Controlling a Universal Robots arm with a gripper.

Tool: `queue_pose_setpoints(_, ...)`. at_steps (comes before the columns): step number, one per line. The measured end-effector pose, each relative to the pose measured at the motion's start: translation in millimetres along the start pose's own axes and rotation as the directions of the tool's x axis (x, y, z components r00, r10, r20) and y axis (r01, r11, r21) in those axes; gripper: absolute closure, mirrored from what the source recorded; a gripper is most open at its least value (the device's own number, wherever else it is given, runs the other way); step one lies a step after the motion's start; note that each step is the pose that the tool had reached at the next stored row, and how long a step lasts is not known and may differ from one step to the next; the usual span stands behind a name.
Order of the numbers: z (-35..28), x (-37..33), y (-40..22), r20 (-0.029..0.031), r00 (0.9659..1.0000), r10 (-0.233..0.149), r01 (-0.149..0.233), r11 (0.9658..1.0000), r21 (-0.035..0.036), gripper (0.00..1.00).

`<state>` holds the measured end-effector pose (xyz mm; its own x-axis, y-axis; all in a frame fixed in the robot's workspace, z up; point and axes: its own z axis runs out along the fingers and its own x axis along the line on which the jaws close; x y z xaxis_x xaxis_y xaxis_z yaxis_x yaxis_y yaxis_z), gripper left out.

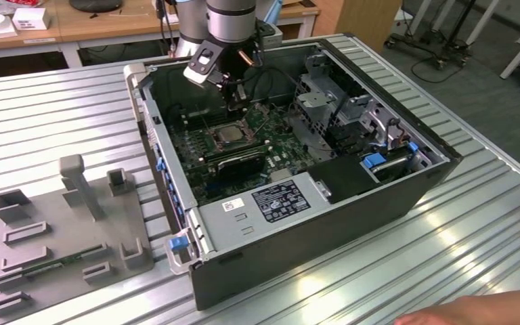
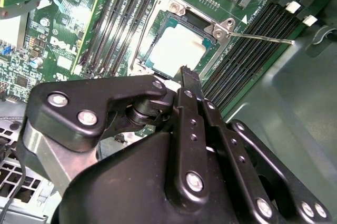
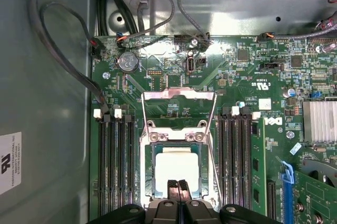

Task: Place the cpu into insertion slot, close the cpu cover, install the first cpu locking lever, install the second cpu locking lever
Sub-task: 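Close the cpu cover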

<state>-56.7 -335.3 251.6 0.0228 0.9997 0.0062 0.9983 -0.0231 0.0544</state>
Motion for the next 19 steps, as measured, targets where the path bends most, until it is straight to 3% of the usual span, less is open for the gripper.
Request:
queue_pose_setpoints(11,-8.7,0.1,0.5,-0.0005,1.0000,0.000,0.000,1.0000,-0.0003,0.89)
queue_pose_setpoints(19,-10.5,0.1,0.6,0.0001,1.0000,0.000,0.000,1.0000,0.0000,0.89)
